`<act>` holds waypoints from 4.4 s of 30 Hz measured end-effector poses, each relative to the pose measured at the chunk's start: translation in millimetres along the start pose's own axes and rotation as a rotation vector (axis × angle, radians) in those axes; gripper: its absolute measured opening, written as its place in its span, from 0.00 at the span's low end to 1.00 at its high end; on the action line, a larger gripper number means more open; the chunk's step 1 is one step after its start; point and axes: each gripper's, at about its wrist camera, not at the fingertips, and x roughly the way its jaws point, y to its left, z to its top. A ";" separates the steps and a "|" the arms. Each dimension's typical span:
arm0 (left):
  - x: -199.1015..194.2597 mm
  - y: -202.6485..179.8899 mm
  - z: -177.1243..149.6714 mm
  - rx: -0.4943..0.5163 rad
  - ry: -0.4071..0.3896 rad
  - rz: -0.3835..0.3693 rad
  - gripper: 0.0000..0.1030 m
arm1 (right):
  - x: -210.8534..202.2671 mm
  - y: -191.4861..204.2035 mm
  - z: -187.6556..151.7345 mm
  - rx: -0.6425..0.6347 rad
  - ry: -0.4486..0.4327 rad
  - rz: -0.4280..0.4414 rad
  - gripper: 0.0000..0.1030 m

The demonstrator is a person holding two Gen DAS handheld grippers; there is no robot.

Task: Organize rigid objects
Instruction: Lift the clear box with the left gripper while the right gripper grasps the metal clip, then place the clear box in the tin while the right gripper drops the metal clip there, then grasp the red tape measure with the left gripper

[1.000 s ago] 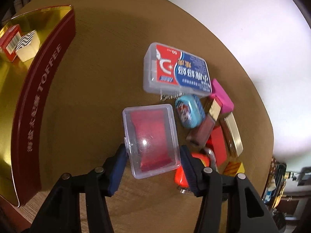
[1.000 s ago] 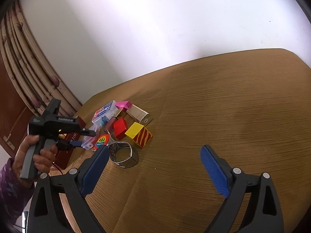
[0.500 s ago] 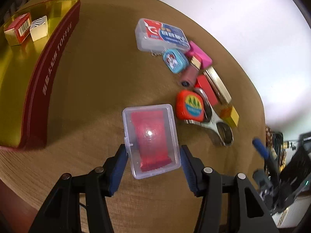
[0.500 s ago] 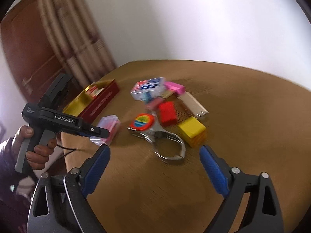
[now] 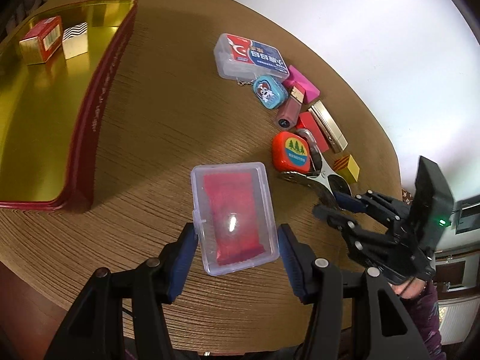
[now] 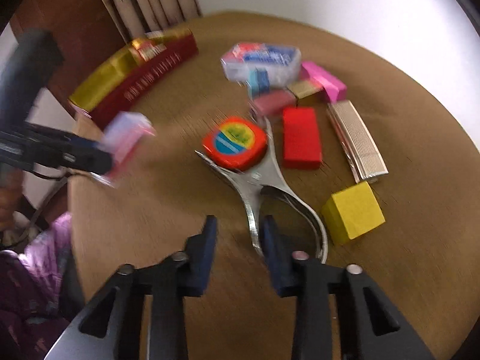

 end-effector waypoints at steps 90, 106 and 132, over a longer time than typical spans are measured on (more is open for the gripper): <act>-132.7 156.9 82.8 0.036 -0.415 0.455 0.40 | 80.7 130.1 209.3 0.569 -0.102 0.485 0.08; -110.7 68.7 34.6 0.182 -0.329 0.303 0.40 | -30.7 15.0 39.3 0.614 -0.426 0.103 0.47; 75.4 -116.8 52.5 0.361 -0.050 0.192 0.40 | -72.8 -79.5 -118.8 0.597 -0.477 -0.422 0.73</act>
